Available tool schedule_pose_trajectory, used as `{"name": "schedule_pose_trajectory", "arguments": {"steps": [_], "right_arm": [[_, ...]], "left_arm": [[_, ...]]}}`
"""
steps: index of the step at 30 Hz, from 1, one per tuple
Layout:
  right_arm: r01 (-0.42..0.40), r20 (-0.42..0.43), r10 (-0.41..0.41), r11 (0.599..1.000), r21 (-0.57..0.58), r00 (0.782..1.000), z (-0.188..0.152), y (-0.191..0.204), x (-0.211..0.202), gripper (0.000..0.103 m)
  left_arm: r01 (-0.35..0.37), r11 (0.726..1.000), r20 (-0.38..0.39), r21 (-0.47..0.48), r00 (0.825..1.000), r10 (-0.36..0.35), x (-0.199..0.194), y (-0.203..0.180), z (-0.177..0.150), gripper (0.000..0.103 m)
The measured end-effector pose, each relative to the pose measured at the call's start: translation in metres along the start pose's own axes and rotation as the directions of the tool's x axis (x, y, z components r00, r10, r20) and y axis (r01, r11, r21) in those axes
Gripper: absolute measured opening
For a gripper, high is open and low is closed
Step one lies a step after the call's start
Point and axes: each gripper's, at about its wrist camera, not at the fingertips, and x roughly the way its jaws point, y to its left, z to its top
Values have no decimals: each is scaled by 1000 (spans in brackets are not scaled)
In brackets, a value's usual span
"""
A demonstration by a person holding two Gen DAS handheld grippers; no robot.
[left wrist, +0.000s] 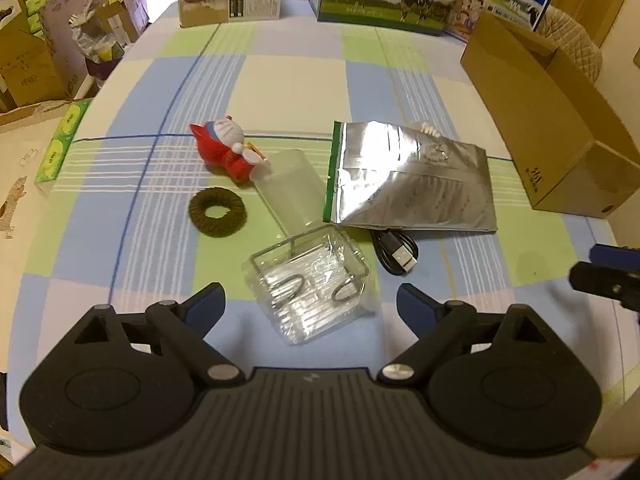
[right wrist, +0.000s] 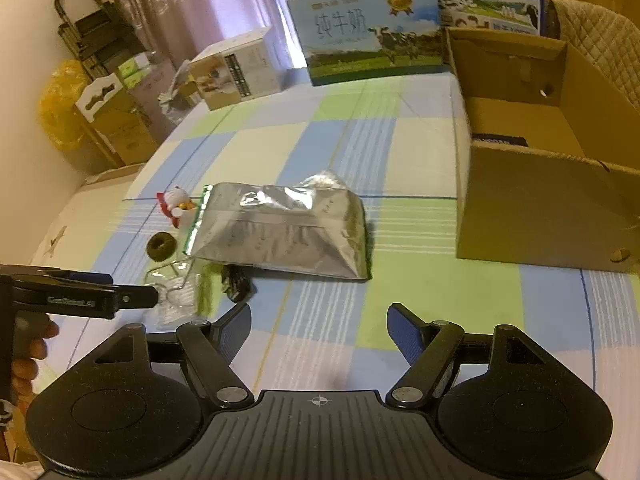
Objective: Organize objects
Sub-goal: 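Lower the left tool onto the clear plastic container and grasp it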
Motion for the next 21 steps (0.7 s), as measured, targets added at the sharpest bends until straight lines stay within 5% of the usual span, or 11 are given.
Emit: {"name": "schedule_pose_trajectory", "arguments": {"steps": [14,21], "right_arm": [[-6,-8,6,1000,12,1000,14,-19,13,72],[-30,30,33,997,-72,999,41,-11,32,72]], "left_arm": [[-65,997,-32,-35,997,64,54,-4,15,92],[-73,997,5,-26,997,73,51,-3,10,78]]}}
